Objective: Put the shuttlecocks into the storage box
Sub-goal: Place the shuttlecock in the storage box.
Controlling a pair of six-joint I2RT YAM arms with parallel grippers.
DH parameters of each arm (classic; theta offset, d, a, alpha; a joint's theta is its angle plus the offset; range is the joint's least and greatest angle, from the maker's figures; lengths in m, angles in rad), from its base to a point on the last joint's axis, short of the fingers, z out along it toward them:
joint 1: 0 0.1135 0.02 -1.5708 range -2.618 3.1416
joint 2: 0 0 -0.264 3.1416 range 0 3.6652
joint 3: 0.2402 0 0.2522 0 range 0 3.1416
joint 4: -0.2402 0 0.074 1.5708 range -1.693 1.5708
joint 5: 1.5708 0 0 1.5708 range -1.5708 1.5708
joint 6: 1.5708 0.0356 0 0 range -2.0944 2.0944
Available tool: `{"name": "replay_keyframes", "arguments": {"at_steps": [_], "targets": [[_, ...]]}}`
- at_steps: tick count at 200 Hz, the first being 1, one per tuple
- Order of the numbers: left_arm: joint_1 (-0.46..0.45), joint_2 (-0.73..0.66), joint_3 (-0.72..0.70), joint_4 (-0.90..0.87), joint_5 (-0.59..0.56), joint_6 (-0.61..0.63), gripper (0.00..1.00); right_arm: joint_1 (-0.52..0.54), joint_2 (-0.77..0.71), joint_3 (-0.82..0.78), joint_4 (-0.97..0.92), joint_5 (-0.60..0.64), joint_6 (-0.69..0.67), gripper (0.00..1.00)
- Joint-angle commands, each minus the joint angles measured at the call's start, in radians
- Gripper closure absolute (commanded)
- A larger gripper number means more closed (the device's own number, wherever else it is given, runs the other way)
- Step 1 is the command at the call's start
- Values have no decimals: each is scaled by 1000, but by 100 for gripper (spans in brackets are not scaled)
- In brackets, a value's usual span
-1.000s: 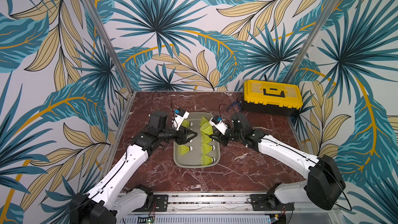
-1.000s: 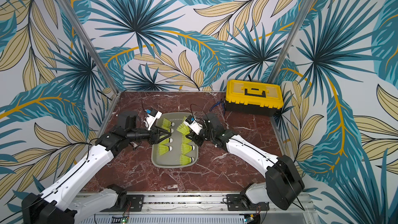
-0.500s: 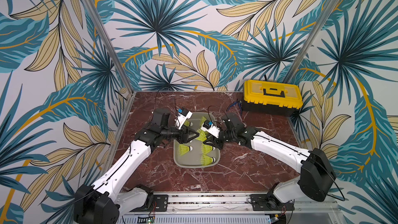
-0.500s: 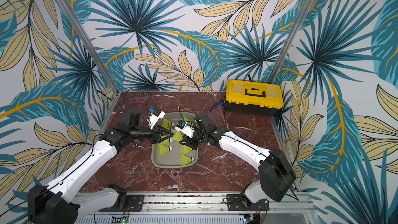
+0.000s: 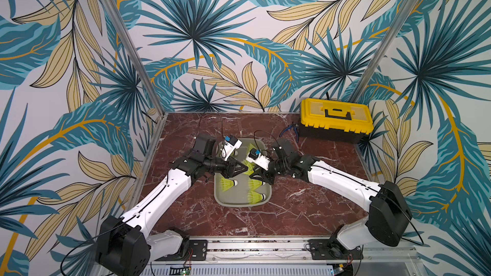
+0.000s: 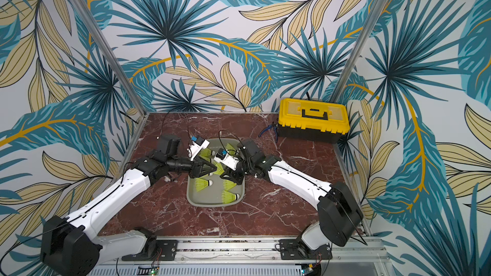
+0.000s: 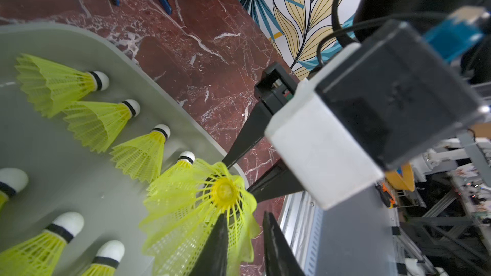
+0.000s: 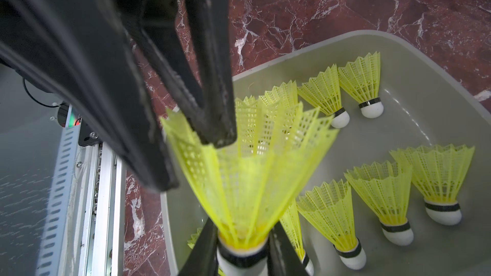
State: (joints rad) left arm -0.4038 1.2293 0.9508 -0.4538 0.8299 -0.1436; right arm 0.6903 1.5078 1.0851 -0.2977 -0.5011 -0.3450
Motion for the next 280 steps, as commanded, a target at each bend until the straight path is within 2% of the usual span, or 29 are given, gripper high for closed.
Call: {"name": "replay_keyframes", "arguments": {"at_steps": [1,12,19,49,75,97,128,164,216,280], "targets": [[-7,5,59,-4,2,5,85,8,6,15,-27,12,-14,80],[-8,10,61,-6,-1,1,95,8,5,15,-29,18,-13,80],[-8,12,63,-6,-2,-4,100,8,4,14,-27,28,-12,76],[-8,-9,50,45,-55,-81,100,8,-18,-11,16,119,9,53],[-9,-42,20,104,-157,-209,100,8,-71,-82,133,247,40,43],[-9,-81,-18,141,-233,-334,100,8,-138,-168,247,372,84,38],[-19,-160,-116,242,-273,-513,100,8,-226,-277,359,545,113,36],[-38,-264,-219,228,-336,-656,100,6,-311,-362,420,722,135,35],[-50,-359,-297,136,-366,-746,100,6,-374,-417,461,796,162,35],[-75,-411,-405,121,-353,-842,100,7,-379,-439,481,806,178,35]]}}
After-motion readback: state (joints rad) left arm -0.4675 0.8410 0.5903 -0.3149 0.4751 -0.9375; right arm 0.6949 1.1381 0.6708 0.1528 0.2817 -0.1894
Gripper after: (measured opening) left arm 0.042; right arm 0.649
